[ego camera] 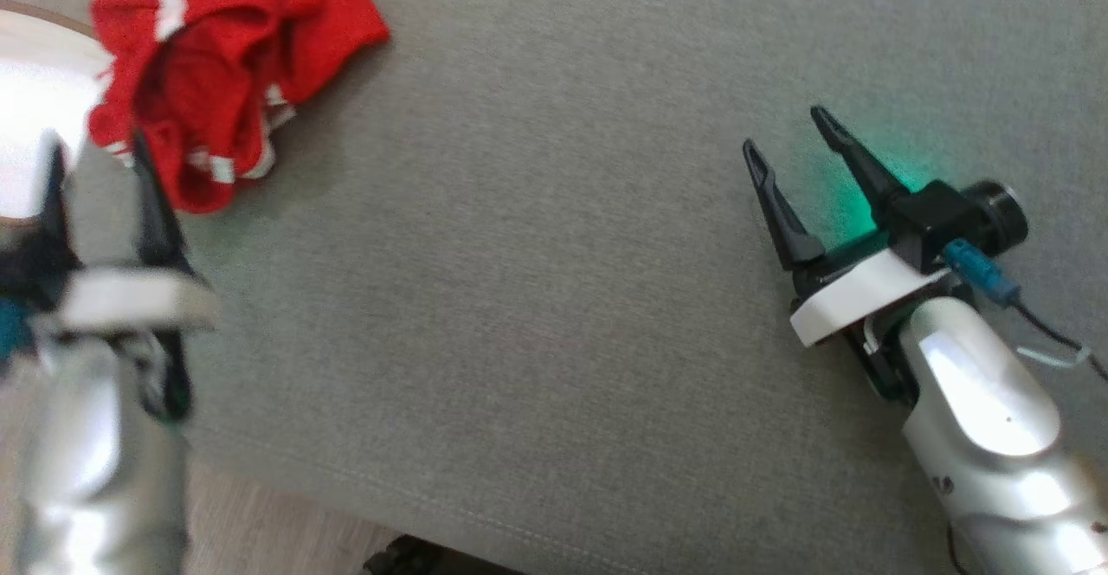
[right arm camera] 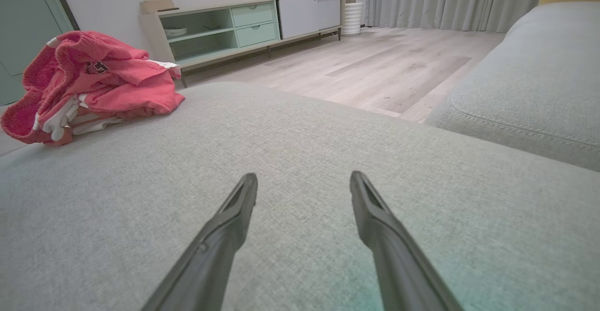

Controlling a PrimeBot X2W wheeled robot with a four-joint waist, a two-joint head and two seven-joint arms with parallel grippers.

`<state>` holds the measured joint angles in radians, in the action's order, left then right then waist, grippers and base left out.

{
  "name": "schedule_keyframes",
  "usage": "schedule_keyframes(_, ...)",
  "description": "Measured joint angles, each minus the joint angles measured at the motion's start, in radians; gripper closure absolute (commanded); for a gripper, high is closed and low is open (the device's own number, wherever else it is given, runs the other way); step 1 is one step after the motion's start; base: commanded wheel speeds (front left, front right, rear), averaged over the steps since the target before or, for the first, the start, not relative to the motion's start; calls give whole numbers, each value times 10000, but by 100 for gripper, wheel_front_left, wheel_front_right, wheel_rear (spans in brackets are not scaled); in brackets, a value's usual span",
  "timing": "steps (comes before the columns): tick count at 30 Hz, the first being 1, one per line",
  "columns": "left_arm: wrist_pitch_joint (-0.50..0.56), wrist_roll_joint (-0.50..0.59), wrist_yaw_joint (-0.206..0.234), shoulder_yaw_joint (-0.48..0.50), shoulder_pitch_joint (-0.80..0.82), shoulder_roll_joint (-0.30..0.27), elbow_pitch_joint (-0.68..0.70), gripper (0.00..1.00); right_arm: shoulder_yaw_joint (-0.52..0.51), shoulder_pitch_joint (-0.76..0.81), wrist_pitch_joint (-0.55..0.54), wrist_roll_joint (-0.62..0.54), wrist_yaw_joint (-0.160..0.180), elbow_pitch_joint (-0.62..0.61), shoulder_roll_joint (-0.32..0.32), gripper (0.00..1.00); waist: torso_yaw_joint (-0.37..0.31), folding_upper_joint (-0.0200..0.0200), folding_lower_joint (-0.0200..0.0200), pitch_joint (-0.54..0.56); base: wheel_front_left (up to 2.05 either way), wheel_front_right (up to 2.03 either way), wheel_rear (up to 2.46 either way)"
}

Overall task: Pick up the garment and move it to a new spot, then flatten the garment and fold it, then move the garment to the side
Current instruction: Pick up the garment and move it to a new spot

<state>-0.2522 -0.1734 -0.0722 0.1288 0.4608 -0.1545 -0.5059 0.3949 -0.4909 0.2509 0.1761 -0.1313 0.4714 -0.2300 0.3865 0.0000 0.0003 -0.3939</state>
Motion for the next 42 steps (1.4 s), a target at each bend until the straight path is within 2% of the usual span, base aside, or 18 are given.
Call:
schedule_keyframes(5,-25,134,-291,-63,2033,-767,-966,0,245,-175,50,2,0,-740,-190,0,-435,0,0,-641,0,0,0)
schedule_keyframes(11,1085,-73,-420,-121,3710,-1340,-2661,0,339,-563,61,92,-2,-1214,-353,0,-999,0,-1,-1212,0,0,0)
schedule_keyframes(12,1329,-73,-362,-140,3913,-1384,-2926,0,330,-590,88,92,-2,-1264,-353,0,-1089,0,-1,-1281,0,0,0)
schedule_keyframes(17,2393,67,458,-90,4296,-1674,-4153,0,198,-713,136,140,-2,-1354,-326,0,-1501,0,-1,-1424,0,0,0)
schedule_keyframes(18,2495,63,474,-67,4302,-1695,-4297,73,155,-703,136,167,-2,-1346,-326,0,-1560,0,-1,-1405,0,0,0)
schedule_keyframes(19,2508,56,487,-79,4305,-1697,-4362,100,123,-695,134,174,-2,-1323,-326,0,-1603,0,-1,-1366,0,0,0)
schedule_keyframes(22,2337,84,454,-221,4354,-1710,-4454,100,-17,-565,132,176,-2,-1170,-328,0,-1662,0,-2,-1181,0,0,0)
schedule_keyframes(26,1501,374,426,-575,4374,-1799,-4165,100,-188,-127,130,184,-2,-961,-251,0,-1721,0,-2,-797,0,0,0)
schedule_keyframes(31,780,598,75,-1158,4753,-1687,-3187,100,-378,532,119,330,-2,-700,255,0,-1889,0,-4,-38,0,0,0)
schedule_keyframes(34,748,522,-180,-1492,5010,-1158,-2485,100,-462,886,117,351,-2,-640,508,0,-2104,0,-5,493,0,0,0)
schedule_keyframes(35,748,522,-180,-1492,5010,-1158,-2485,100,-462,886,117,351,-2,-640,508,0,-2104,0,-5,493,0,0,0)
schedule_keyframes(42,876,-171,-441,-2681,4675,441,-840,100,-594,1412,117,435,-2,-514,970,0,-3238,1,-5,1353,0,0,0)
